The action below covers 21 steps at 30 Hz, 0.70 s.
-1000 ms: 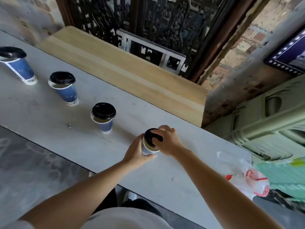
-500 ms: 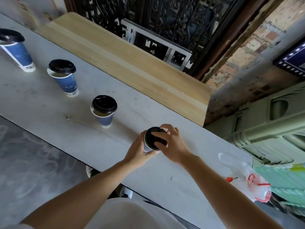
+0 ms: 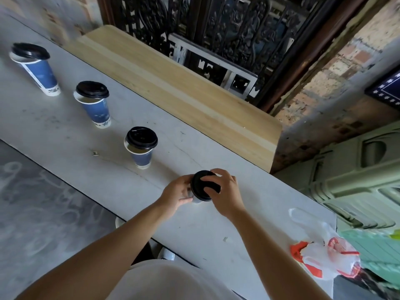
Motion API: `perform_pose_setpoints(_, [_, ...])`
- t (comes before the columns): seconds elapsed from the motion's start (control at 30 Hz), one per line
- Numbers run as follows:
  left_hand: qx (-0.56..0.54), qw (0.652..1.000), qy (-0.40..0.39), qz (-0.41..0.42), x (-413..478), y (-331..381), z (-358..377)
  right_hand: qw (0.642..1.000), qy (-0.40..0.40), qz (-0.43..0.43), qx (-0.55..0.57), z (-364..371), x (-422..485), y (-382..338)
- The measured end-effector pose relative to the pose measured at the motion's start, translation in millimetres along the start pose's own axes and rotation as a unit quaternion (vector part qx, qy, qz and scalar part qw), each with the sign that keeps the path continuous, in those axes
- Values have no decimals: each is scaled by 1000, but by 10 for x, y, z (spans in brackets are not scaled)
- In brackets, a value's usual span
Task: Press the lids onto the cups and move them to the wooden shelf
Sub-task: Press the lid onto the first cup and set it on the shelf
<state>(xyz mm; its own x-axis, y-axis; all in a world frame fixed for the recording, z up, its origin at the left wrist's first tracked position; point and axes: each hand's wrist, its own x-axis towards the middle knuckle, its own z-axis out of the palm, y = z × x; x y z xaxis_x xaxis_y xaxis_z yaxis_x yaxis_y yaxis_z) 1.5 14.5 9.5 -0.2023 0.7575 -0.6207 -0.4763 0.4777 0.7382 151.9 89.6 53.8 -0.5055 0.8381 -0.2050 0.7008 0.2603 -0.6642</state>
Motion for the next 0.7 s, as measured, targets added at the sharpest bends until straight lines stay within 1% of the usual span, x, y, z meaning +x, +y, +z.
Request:
perform_pose_setpoints(0.03, [-45, 999, 16, -24, -10, 35, 8, 1000, 14, 9, 24, 24, -17, 8])
perform_pose_setpoints(0.07, [-60, 997, 26, -33, -20, 70, 31, 998, 24, 21, 51, 47, -31, 14])
perform_pose_setpoints(0.1, [-40, 998, 36, -24, -19, 82, 52, 995, 30, 38, 82, 60, -38, 15])
perform_pose_setpoints(0.17, [14, 999, 45, 18, -28, 82, 98, 986, 38, 76, 142, 64, -28, 27])
perform_pose_setpoints(0.23, [38, 996, 59, 52, -29, 67, 132, 972, 53, 114, 197, 51, -19, 51])
perform_pose_setpoints(0.27, [53, 994, 70, 63, -23, 54, 132, 957, 69, 136, 246, 49, -17, 73])
perform_pose_setpoints(0.3, [71, 992, 79, 73, -21, 43, 127, 931, 90, 165, 314, 56, -22, 93])
perform_pose_setpoints(0.37, [106, 987, 85, 84, -17, 20, 124, 861, 118, 227, 440, 90, -59, 114])
perform_pose_setpoints(0.4, [113, 986, 88, 85, -16, 12, 133, 838, 120, 248, 471, 118, -81, 120])
perform_pose_setpoints(0.43, [115, 985, 94, 85, -16, 3, 141, 828, 111, 262, 483, 157, -104, 129])
perform_pose_setpoints(0.53, [122, 982, 117, 89, -26, 25, 174, 816, 78, 273, 504, 273, -159, 145])
perform_pose_setpoints(0.6, [126, 980, 120, 92, -32, 42, 175, 806, 82, 272, 519, 318, -181, 144])
perform_pose_setpoints(0.67, [134, 980, 115, 95, -39, 42, 154, 808, 94, 270, 515, 339, -191, 162])
perform_pose_setpoints(0.7, [138, 980, 109, 96, -41, 40, 145, 814, 99, 269, 505, 342, -184, 169])
